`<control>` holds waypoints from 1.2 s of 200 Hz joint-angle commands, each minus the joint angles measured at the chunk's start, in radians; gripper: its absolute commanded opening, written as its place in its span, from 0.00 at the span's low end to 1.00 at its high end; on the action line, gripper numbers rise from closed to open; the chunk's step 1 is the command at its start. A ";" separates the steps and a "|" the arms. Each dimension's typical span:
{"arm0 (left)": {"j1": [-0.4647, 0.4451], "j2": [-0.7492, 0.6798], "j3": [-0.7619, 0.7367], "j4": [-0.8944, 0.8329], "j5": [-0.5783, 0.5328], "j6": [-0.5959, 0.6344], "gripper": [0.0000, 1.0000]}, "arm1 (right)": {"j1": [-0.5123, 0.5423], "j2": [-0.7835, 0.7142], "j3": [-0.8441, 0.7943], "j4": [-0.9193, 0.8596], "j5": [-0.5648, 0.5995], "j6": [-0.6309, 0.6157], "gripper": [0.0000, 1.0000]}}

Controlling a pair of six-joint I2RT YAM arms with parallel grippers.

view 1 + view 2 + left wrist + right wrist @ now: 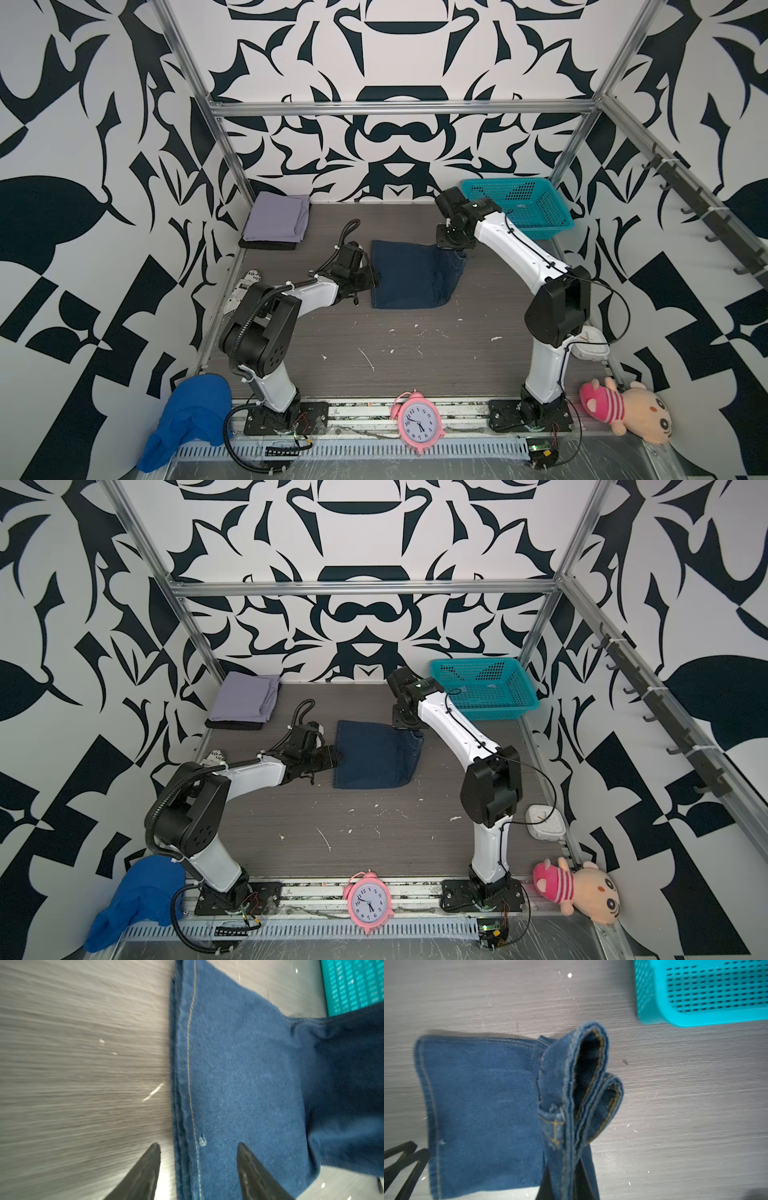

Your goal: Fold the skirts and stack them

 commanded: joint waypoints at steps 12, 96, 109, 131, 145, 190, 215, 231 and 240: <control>0.002 0.041 0.005 0.041 0.038 -0.016 0.58 | 0.030 0.025 0.093 -0.016 0.000 -0.003 0.00; 0.000 0.147 0.010 0.132 0.091 -0.036 0.20 | 0.108 0.084 0.112 0.058 -0.170 0.064 0.02; 0.000 0.157 0.014 0.141 0.098 -0.041 0.14 | 0.117 0.095 0.115 0.072 -0.189 0.074 0.03; 0.001 0.165 0.020 0.142 0.100 -0.044 0.11 | 0.133 0.102 0.101 0.117 -0.211 0.097 0.04; 0.000 0.163 0.020 0.139 0.100 -0.045 0.11 | 0.141 0.110 0.097 0.139 -0.232 0.110 0.04; 0.000 0.158 0.024 0.131 0.101 -0.045 0.11 | 0.151 0.165 0.102 0.178 -0.259 0.131 0.07; 0.000 0.159 0.026 0.129 0.102 -0.048 0.14 | 0.155 0.184 0.087 0.221 -0.274 0.148 0.12; 0.000 0.154 0.024 0.129 0.098 -0.046 0.14 | 0.157 0.192 0.082 0.248 -0.301 0.163 0.22; 0.000 0.152 0.023 0.126 0.095 -0.045 0.15 | 0.161 0.197 0.082 0.266 -0.317 0.174 0.27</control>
